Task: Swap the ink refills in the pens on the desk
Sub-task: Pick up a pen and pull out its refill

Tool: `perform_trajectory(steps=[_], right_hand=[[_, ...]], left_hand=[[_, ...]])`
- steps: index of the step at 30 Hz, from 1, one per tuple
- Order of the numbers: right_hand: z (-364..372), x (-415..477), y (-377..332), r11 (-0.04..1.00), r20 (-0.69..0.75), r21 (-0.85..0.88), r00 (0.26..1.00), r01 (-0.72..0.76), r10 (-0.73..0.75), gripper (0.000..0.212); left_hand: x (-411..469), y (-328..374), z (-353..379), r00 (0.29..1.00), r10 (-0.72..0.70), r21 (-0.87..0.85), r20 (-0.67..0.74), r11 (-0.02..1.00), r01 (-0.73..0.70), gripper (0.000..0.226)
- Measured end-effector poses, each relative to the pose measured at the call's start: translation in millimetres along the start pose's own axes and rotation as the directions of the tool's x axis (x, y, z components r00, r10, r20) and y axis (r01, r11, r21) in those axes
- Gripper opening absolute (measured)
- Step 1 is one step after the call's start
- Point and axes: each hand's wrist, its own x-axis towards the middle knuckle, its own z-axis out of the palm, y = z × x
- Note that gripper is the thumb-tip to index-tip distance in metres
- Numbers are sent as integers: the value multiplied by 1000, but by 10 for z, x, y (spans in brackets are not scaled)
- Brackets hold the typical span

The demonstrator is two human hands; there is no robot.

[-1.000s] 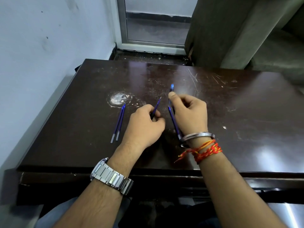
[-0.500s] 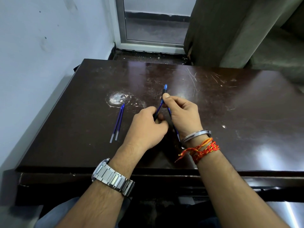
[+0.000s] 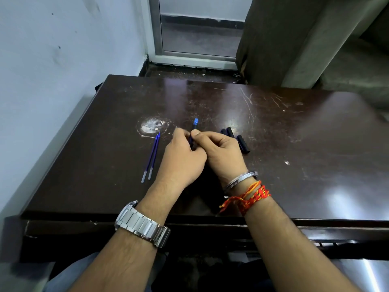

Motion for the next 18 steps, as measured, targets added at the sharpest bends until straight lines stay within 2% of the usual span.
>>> perform_trajectory(steps=[6, 12, 16, 18], right_hand=[[-29, -21, -40, 999, -43, 48, 999, -22, 24, 30], [15, 1, -55, 955, -126, 294, 989, -39, 79, 22], [-12, -8, -78, 945, -130, 324, 988, -42, 88, 41], [-20, -4, -96, 940, -116, 333, 986, -72, 117, 38]], left_hand=[[-19, 6, -27, 999, 6, -13, 44, 1000, -6, 26], [-29, 30, -32, 998, 9, 8, 70, 1000, -9, 27], [-31, 28, -43, 998, 16, 27, 69, 999, -18, 26], [-23, 33, -50, 997, 8, 24, 79, 1000, -10, 29]])
